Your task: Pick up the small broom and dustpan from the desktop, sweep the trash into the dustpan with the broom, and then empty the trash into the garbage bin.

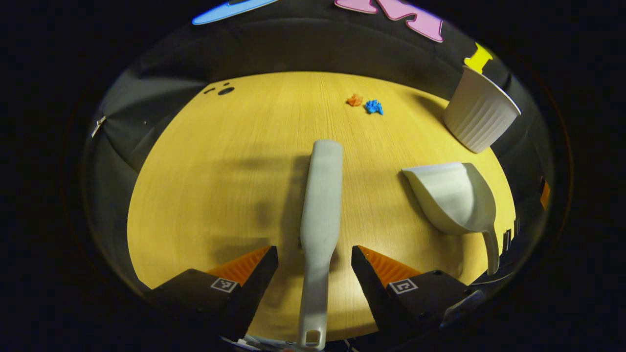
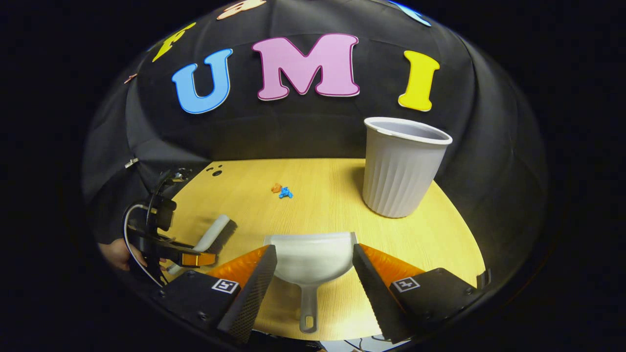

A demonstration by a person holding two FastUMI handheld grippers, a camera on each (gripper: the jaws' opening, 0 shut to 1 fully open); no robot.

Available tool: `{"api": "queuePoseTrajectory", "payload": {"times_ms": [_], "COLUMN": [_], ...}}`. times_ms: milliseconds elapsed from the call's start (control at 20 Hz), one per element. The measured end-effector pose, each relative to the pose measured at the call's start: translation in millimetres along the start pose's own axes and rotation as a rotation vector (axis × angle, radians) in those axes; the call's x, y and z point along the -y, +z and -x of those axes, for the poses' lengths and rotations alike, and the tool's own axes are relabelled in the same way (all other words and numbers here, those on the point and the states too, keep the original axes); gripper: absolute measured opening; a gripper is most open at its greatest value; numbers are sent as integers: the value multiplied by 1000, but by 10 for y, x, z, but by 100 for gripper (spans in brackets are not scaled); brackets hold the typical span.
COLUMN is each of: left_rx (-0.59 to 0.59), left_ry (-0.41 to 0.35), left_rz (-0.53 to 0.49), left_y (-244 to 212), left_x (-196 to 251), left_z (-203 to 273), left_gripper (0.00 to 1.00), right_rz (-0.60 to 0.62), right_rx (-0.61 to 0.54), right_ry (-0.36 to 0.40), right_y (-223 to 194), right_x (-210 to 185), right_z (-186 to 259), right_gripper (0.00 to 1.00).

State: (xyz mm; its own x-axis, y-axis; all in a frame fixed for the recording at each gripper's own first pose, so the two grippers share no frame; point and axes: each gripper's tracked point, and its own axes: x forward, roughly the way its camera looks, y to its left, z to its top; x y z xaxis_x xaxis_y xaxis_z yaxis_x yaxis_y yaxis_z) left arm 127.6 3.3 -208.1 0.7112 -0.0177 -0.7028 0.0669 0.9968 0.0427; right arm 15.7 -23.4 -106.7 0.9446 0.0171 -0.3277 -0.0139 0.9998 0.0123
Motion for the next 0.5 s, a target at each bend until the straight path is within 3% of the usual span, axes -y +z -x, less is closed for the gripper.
{"api": "queuePoseTrajectory", "payload": {"times_ms": [300,400,450,500], "left_rx": [-49,-57,-57,-57], "left_ry": [34,25,24,22], "left_rz": [-73,-91,-97,-101], "left_y": [57,72,78,84], "left_x": [-20,39,51,54], "left_z": [-222,-244,-226,-255], "left_gripper": [90,82,70,66], "right_rz": [-21,-14,-13,-11], "right_rx": [-76,-96,-105,-112], "right_ry": [-11,-7,-4,-1], "right_y": [-229,-274,-297,-312], "right_x": [61,60,56,44], "right_z": [-40,-36,-38,-42], "right_gripper": [99,99,99,99]}}
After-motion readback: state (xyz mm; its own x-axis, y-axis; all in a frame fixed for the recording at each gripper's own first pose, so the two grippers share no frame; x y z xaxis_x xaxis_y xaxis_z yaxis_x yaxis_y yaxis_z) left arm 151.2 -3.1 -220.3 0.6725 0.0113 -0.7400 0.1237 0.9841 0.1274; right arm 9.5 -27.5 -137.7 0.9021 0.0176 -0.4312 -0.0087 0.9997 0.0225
